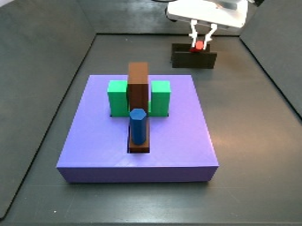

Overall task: Pick up the red object. Move up. Place the red object on the fixture. Regrasp the red object. Move to above the board. Insert the red object.
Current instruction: Place the red object on the fixture, then regrasp the red object.

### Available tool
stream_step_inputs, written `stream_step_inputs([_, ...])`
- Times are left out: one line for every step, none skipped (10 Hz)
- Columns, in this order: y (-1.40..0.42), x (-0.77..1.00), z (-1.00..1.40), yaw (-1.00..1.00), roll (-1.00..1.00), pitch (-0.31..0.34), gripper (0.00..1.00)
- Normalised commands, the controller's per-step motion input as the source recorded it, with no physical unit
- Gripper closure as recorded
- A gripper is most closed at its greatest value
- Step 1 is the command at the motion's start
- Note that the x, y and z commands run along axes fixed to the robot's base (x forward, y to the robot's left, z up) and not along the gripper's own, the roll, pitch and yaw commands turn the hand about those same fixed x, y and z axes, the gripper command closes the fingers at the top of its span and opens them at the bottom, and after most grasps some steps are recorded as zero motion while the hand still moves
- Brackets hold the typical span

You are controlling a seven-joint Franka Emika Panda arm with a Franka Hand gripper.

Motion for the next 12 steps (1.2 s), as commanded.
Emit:
stream_step_inputs([0.0, 0.0, 0.0, 0.0, 0.0, 0.0, 1.0])
stream_step_inputs([0.0, 0.0, 0.0, 0.0, 0.0, 0.0, 0.0])
stream_step_inputs([0.2, 0.09, 0.96, -0.33, -0.39, -0.117, 0.0])
stream_step_inputs([0.21, 0.24, 1.0, -0.35, -0.35, -0.04, 0.0])
stream_step_inputs([0.16, 0.25, 1.0, -0.35, -0.29, 0.0, 0.0])
stream_step_inputs([0.05, 0.33, 1.0, -0.35, -0.07, 0.0, 0.0])
stream_step_inputs([0.04, 0.54, 0.96, -0.3, 0.09, 0.0, 0.0])
stream_step_inputs([0.09, 0.65, 0.58, -0.22, 0.45, 0.0, 0.0])
stream_step_inputs([0.07, 0.69, 0.25, -0.09, 0.84, 0.0, 0.0])
stream_step_inputs([0.07, 0.56, 0.03, -0.03, 1.0, -0.037, 0.0])
stream_step_inputs([0.1, 0.43, 0.0, 0.0, 1.0, -0.011, 0.0])
stream_step_inputs([0.17, 0.36, 0.0, 0.0, 1.0, -0.009, 0.0])
